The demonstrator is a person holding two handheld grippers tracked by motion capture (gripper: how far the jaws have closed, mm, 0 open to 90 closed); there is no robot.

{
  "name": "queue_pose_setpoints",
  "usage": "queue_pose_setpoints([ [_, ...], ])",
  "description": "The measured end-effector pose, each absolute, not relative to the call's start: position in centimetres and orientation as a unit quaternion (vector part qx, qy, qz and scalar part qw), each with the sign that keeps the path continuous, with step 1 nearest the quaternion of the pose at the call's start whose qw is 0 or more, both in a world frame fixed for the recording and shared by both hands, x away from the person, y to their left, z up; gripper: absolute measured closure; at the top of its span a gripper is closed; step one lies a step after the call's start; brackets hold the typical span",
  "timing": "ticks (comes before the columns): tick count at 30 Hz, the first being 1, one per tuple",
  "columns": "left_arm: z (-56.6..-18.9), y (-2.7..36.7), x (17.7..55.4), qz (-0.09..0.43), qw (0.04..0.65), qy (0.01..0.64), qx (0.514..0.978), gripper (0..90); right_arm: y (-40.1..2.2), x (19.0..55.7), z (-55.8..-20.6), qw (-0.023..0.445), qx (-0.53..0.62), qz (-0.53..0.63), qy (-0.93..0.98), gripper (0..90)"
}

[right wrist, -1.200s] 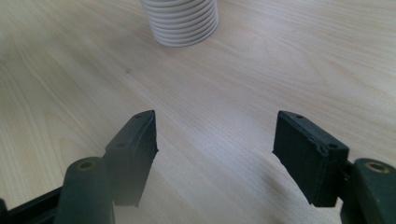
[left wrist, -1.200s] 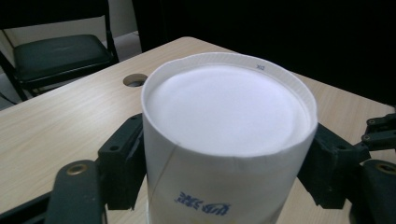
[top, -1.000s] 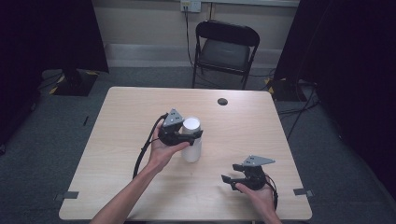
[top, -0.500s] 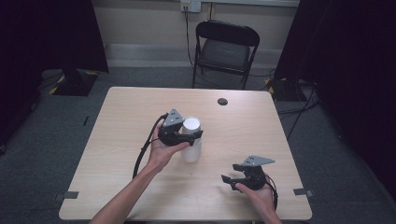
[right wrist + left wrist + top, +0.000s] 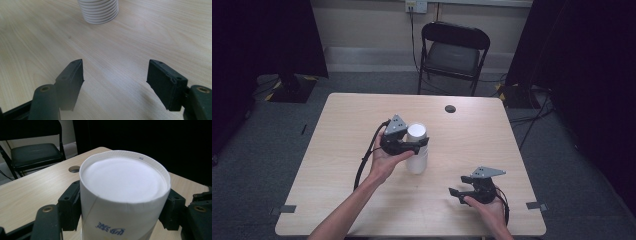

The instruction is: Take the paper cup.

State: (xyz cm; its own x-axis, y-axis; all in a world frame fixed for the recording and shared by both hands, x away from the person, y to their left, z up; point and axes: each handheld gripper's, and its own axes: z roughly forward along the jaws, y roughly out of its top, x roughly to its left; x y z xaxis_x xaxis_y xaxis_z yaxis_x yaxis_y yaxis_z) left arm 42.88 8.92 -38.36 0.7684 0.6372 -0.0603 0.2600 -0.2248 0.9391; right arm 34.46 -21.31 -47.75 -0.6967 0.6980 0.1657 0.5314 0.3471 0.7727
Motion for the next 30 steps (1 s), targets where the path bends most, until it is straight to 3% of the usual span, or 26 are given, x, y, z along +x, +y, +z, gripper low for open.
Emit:
queue_pose_setpoints([
  [30, -35.6, 9.0, 42.4, 0.194, 0.581, 0.283, 0.738, 33.5, -20.8, 34.5, -47.8, 0.088, 0.37, 0.436, 0.815, 31.5],
])
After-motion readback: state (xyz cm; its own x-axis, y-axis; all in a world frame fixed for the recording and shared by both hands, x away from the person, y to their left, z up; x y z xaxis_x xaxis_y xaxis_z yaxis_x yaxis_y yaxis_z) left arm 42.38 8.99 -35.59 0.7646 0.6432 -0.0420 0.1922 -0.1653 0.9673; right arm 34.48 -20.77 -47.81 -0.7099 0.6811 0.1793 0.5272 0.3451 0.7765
